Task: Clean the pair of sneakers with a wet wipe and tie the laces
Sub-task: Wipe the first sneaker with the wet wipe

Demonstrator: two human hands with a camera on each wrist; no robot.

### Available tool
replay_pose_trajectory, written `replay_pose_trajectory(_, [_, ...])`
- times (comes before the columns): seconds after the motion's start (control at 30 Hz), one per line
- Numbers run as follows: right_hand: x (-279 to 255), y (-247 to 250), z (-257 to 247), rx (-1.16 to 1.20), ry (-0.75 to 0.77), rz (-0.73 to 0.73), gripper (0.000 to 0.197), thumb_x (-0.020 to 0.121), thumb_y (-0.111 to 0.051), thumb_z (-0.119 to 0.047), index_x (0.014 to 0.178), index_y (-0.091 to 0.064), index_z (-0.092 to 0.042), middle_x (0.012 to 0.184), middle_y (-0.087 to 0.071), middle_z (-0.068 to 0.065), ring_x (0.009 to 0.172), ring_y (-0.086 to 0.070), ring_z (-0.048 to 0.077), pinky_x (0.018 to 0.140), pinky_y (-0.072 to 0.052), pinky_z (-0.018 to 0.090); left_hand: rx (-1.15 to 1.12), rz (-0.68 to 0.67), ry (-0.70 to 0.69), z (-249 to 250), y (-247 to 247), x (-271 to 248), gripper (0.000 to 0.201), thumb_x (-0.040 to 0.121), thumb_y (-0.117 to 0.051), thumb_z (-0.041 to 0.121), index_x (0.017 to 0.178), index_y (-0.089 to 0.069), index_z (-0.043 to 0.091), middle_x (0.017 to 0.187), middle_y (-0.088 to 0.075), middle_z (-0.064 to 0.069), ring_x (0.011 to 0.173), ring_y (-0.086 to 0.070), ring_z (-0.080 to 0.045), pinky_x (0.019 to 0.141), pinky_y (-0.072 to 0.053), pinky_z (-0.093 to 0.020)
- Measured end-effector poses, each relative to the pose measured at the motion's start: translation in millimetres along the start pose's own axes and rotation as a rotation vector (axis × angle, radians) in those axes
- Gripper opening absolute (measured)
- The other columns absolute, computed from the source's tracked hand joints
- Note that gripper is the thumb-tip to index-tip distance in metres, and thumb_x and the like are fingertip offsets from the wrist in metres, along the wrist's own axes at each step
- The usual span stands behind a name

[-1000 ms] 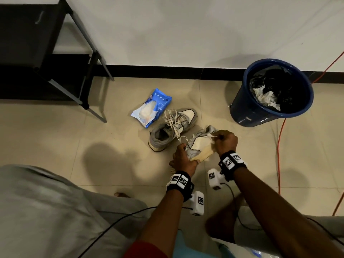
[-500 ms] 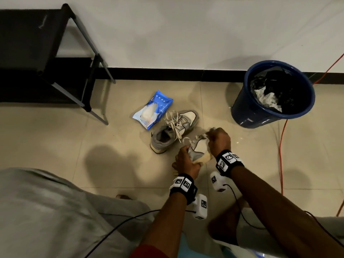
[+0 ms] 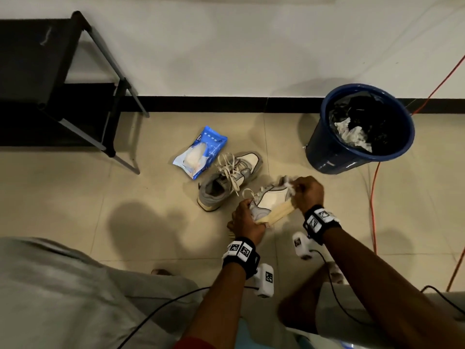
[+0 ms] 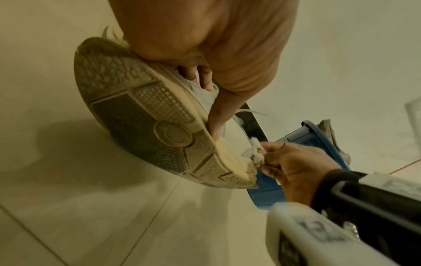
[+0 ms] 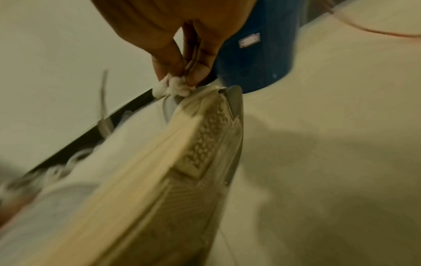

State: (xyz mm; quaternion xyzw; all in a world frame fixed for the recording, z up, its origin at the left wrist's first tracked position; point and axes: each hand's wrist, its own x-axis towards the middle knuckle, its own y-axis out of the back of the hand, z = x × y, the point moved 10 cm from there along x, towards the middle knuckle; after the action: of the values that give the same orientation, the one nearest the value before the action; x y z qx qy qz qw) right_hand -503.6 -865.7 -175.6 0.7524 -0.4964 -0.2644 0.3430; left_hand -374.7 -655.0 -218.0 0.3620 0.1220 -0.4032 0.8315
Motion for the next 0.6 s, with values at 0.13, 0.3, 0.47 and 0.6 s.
replay_pose_trajectory(0.13, [-23,-22,-32,-0.045,0.232,-0.154,0.026,0.068,-0.067,0.01,0.081,-0.075,-0.01,0.085,-0.067,0.009,0.076,-0.062,0.023,0.071,-0.045,0.023,-0.066,0.003,0.043,-4,5,0,0.082,0.069,-0.082,0.02,0.14,-0.041,0.027,0.142,-0.045,-0.002,0.129,-0.041,-0.029,0.108,-0.029,-0.042])
replay_pose_trajectory(0.3, [-1,5,4,-0.063,0.018,-0.021,0.022,0.08,-0.062,0.002,0.088,-0.076,-0.013,0.092,-0.069,0.013,0.084,-0.064,0.032,0.075,-0.044,0.025,-0.038,-0.016,0.027,0,3,0,0.082,0.072,-0.08,0.02,0.142,-0.038,0.028,0.146,-0.041,-0.003,0.132,-0.038,-0.03,0.111,-0.028,-0.043])
replay_pose_trajectory(0.47, [-21,-8,-14,-0.034,0.213,-0.094,0.02,0.077,-0.059,-0.001,0.083,-0.075,-0.01,0.087,-0.068,0.012,0.077,-0.064,0.03,0.072,-0.053,0.035,0.029,-0.025,-0.016,1,-1,2,0.086,0.072,-0.08,0.024,0.145,-0.035,0.027,0.149,-0.039,0.0,0.136,-0.033,-0.025,0.108,-0.023,-0.042])
replay_pose_trajectory(0.6, [-4,1,2,0.021,0.062,-0.042,0.02,0.074,-0.069,0.004,0.077,-0.077,-0.014,0.079,-0.071,0.009,0.073,-0.066,0.028,0.068,-0.054,0.032,0.047,-0.032,-0.024,1,0,6,0.088,0.072,-0.081,0.026,0.146,-0.033,0.026,0.15,-0.038,0.0,0.138,-0.031,-0.027,0.109,-0.023,-0.046])
